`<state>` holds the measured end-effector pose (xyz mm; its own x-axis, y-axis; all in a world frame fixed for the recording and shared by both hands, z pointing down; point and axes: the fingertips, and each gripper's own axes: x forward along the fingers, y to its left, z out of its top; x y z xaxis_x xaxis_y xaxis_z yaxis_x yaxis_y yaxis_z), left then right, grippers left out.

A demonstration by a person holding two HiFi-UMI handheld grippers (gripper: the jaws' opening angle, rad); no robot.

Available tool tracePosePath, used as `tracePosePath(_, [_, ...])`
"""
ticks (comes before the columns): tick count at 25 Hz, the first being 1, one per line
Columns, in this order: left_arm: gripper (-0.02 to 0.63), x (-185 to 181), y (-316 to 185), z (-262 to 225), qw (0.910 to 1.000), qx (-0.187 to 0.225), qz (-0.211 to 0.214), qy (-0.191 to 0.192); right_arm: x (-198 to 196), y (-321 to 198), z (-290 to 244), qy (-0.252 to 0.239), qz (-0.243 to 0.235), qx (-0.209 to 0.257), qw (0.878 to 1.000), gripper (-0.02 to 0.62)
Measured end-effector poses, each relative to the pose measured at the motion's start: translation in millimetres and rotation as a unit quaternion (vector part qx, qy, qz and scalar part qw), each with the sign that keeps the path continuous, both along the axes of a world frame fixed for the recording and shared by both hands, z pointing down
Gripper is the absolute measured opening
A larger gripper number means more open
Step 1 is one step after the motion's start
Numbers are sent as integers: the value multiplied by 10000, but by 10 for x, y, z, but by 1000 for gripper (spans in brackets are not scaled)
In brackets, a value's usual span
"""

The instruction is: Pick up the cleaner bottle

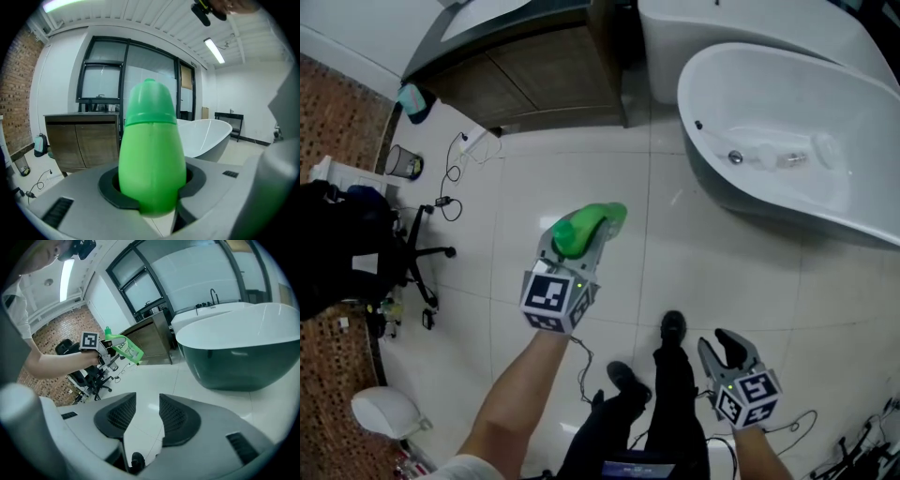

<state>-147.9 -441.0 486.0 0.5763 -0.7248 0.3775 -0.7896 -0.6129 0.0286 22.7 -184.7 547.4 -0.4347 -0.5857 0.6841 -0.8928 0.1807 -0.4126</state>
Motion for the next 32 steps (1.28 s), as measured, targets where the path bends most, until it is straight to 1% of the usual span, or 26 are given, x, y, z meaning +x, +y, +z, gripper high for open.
tracePosePath(5, [166, -224, 197, -653, 9993, 297, -92, 198, -33, 60, -443, 141, 103, 278, 9995, 156])
tracePosePath(10, [166, -415, 462, -1267, 9976, 591, -91, 361, -117, 270, -820, 239, 130, 469, 9985, 153])
tracePosePath(18, [166, -804, 1059, -2265, 9930, 1054, -121, 525, -338, 561, -1471, 358, -12, 812, 9961, 153])
tracePosePath(21, [166, -933, 1310, -2579, 9894, 1323, -127, 588, -421, 639, -1709, 397, -137, 988, 9942, 144])
tracePosePath(27, [166, -1111, 1834, -3031, 9858, 1451, -193, 824, -644, 711, -2190, 335, -279, 1394, 9893, 144])
tracePosePath(30, [166, -1211, 2054, -3164, 9841, 1554, -204, 837, -774, 752, -2402, 357, -396, 1602, 9856, 144])
tracePosePath(32, [166, -1272, 2184, -3207, 9841, 1525, -228, 879, -844, 792, -2524, 377, -448, 1721, 9833, 144])
